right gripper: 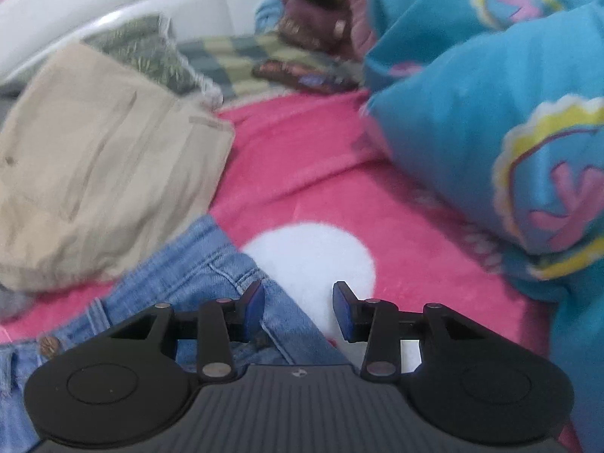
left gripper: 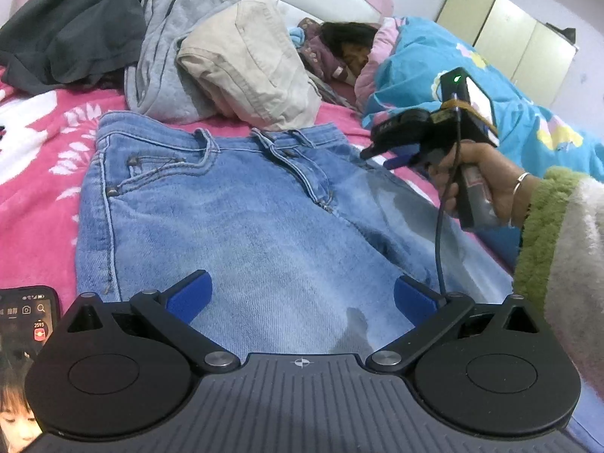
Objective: Fold clothes
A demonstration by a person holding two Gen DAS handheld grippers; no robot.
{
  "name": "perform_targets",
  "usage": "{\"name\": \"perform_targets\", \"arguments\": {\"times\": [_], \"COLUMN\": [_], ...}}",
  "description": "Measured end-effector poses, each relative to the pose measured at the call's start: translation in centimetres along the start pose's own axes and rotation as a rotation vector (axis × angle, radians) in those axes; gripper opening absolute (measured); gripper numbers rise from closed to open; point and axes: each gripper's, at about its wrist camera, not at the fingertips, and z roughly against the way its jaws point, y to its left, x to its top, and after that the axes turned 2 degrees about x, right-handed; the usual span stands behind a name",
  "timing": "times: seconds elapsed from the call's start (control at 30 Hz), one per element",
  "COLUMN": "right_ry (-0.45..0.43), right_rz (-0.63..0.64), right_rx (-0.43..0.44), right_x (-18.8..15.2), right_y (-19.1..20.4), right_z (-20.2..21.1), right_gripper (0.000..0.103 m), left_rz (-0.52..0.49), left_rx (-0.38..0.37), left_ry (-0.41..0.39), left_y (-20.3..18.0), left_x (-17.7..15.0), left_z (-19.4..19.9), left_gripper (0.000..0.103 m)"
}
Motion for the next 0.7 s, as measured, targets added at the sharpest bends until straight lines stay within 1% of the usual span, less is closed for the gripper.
{"name": "perform_targets", "arguments": {"times": [0.33, 0.37, 0.4, 0.43, 0.5, 0.53, 0.57, 0.6, 0.67, 0.7], "right_ry": [0.009, 0.010, 0.012, 0.013, 0.015, 0.016, 0.016, 0.014, -0.003, -0.018], "right_rz": [0.004, 0.005, 0.006, 0.007, 0.009, 0.010, 0.020, 0.036, 0.073, 0.096], "right_rx": [0.047, 0.051, 0.055, 0.059, 0.066, 0.070, 0.062, 0.047, 0.028, 0.015], "right_x": [-0.7, -0.7, -0.8, -0.8, -1.0, -1.0, -1.1, -1.1, -1.2, -1.2], "right_y": [0.1, 0.2, 0.2, 0.3, 0.4, 0.4, 0.6, 0.9, 1.6, 1.9], "right_z": [-0.1, -0.1, -0.1, 0.0, 0.0, 0.0, 0.1, 0.2, 0.7, 1.0], "right_gripper": [0.043, 0.045, 0.056, 0.059, 0.060, 0.058, 0.047, 0.030, 0.021, 0.020], "left_rz": [-0.005, -0.004, -0.005, -0.005, -0.010, -0.011, -0.009, -0.006, -0.007, -0.007], "left_rx": [0.005, 0.005, 0.005, 0.005, 0.008, 0.008, 0.006, 0.003, 0.002, 0.001], "left_ry": [-0.004, -0.004, -0.004, -0.005, -0.006, -0.006, -0.007, -0.006, -0.006, -0.005], "left_y": [-0.1, 0.0, -0.1, -0.1, -0.1, -0.1, 0.0, 0.1, 0.1, 0.1], "left_x": [0.0, 0.0, 0.0, 0.0, 0.0, 0.0, 0.0, 0.0, 0.0, 0.0], "left_z": [-0.1, -0.1, -0.1, -0.1, -0.1, -0.1, -0.1, -0.1, -0.1, -0.1], "left_gripper": [0.103, 0.103, 0.103, 0.103, 0.103, 0.103, 0.103, 0.103, 0.103, 0.103]}}
